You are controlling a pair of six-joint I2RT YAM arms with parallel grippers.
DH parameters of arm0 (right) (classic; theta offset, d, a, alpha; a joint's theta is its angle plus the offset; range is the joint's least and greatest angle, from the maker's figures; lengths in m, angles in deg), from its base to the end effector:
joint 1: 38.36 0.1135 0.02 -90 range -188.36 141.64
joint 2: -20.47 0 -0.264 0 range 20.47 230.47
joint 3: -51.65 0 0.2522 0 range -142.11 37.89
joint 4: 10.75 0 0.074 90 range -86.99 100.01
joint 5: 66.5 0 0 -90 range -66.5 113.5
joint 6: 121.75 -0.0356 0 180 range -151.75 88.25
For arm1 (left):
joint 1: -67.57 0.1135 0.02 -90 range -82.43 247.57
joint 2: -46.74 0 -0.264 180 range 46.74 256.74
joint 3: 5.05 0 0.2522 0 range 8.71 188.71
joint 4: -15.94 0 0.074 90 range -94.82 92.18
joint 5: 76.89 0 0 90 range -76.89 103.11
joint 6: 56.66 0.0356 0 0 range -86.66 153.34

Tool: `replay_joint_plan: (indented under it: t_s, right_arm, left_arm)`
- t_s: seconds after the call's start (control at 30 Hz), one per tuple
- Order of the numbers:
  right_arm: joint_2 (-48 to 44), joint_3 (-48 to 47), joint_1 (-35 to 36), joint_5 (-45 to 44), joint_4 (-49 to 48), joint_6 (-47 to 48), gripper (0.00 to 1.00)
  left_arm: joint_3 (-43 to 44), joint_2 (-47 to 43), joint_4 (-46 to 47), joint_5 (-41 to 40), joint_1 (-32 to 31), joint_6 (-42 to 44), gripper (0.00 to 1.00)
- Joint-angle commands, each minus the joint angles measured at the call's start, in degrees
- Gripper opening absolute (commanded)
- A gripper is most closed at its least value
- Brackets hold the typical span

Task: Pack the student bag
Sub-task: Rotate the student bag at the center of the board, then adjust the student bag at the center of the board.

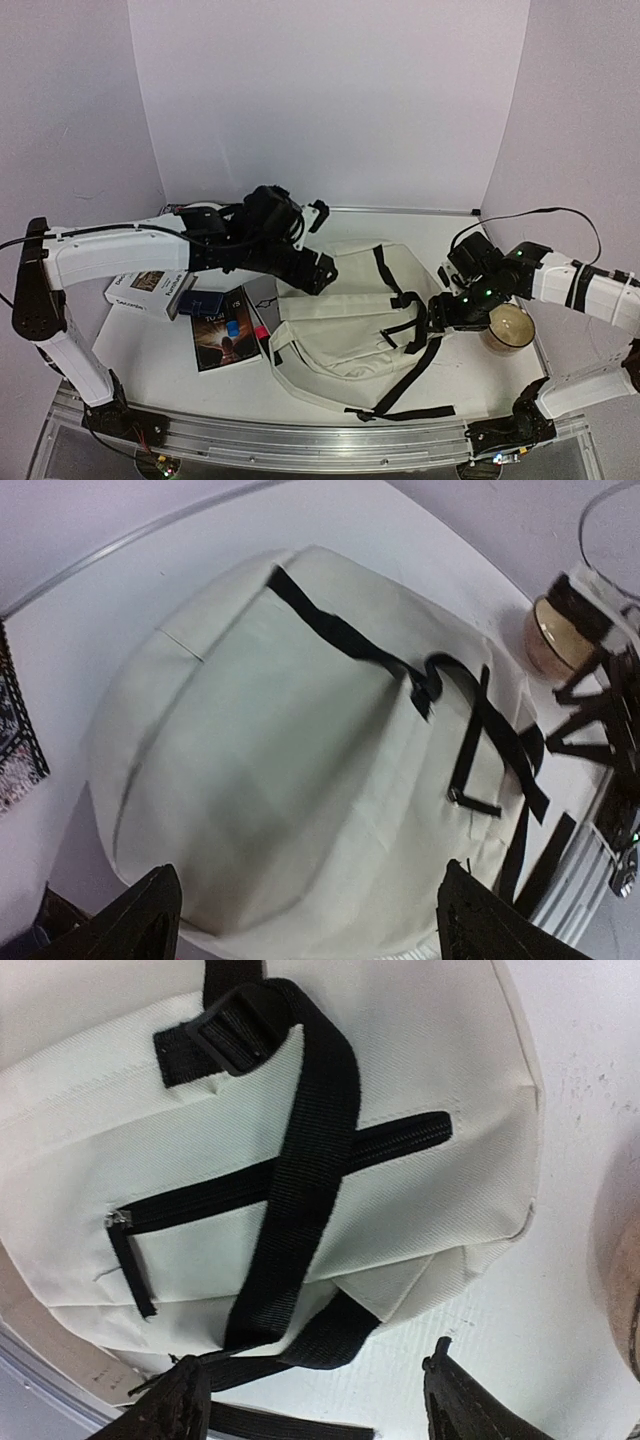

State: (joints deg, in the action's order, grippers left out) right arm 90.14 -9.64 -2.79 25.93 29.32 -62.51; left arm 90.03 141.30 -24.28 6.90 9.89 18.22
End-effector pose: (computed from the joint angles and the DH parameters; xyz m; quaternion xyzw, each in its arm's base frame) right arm 0.2028 0.1469 0.2423 -0.0467 0.9336 0.2106 0.2860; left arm 0.2050 -0.3168 0.3091 0.3066 0.8506 -0.2124 0.3707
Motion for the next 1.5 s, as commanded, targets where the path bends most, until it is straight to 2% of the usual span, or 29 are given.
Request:
replay_joint_plan:
  t_s: [0.0,0.23,0.4,0.57,0.67,0.8,0.97,1.1,1.23,1.47]
  right_arm:
    - [-1.5,-2.8,0.6,-8.4,7.9,3.2,0.77]
    - [1.5,-2.2,1.2,-3.1,2.7,3.7,0.75]
    - [4.5,-1.2,2.3,0.7,-3.5,2.8,0.75]
    - [9.7,-1.6,2.3,-3.2,-6.3,2.7,0.74]
    - [12.1,-1.6,2.3,-6.2,-7.2,2.4,0.70]
    - [14.2,-1.6,2.3,-4.8,-8.4,2.4,0.57]
    - [15.9,-2.7,2.3,-4.5,-8.6,3.4,0.28]
    - [17.0,-2.9,2.3,-4.8,-8.6,3.7,0.22]
    - [17.1,-3.4,2.3,-4.2,-8.5,4.4,0.02]
    - [14.2,-12.8,2.2,-9.4,-4.6,9.5,0.00]
  left_arm:
    - [-5.4,-4.4,0.5,-6.6,-5.0,-9.3,0.90]
    - [-7.6,-2.7,0.8,-10.9,-14.4,-14.3,0.90]
    - [-6.0,1.1,1.0,-12.0,-18.0,-14.2,0.90]
    - [-3.6,5.4,1.6,-10.9,-19.1,-11.1,0.91]
    - [-2.1,8.0,2.2,-10.7,-19.2,-8.3,0.91]
    - [-0.7,10.3,3.1,-10.5,-19.2,-4.9,0.93]
    - [-0.1,13.2,5.3,-8.8,-19.1,-0.6,0.95]
    - [0.9,15.6,6.9,-7.5,-19.1,3.1,0.96]
    - [2.5,18.2,7.9,-5.6,-19.0,7.4,0.97]
    - [3.2,20.8,8.2,-3.7,-18.7,12.6,0.97]
